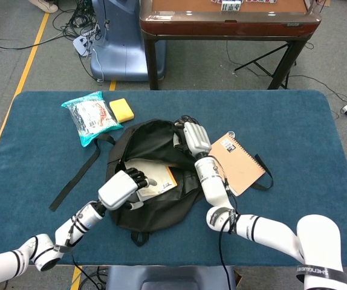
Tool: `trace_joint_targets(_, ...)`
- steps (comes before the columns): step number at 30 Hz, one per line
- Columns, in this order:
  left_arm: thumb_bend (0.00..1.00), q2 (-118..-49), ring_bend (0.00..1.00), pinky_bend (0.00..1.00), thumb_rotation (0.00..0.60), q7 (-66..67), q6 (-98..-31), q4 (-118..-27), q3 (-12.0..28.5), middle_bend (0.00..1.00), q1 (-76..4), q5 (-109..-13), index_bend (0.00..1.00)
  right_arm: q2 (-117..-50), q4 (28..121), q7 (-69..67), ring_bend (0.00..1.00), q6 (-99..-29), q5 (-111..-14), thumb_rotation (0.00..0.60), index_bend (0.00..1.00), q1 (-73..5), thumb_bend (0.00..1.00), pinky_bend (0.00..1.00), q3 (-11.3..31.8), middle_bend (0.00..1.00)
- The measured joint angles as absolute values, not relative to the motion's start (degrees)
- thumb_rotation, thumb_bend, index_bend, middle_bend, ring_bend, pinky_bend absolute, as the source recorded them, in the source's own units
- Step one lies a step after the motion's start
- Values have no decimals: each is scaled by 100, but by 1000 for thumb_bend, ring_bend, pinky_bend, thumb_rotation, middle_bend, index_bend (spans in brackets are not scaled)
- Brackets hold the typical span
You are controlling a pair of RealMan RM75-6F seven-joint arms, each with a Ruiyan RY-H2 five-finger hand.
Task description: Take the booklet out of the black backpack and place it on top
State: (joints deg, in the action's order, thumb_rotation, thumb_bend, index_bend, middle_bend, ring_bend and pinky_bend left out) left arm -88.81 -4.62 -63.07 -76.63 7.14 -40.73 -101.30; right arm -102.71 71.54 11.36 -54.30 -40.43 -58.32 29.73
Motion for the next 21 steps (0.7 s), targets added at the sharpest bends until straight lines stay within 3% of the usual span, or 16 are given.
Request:
trace_joint_targets(11,184,-9894,359,369,600,327,-5778,-6714,755,462,-4385,-9440,360,-10346,7421,1154,114,-5672,-4383,600,633,-5610,637,105,2578,310)
trace_joint_targets(21,184,-10189,321,369,600,1615,-5519,-6757,763,389,-4341,-8740,245,-10289,7660,1066,114,-5748,-4605,600,633,-5407,638,105,2441,308)
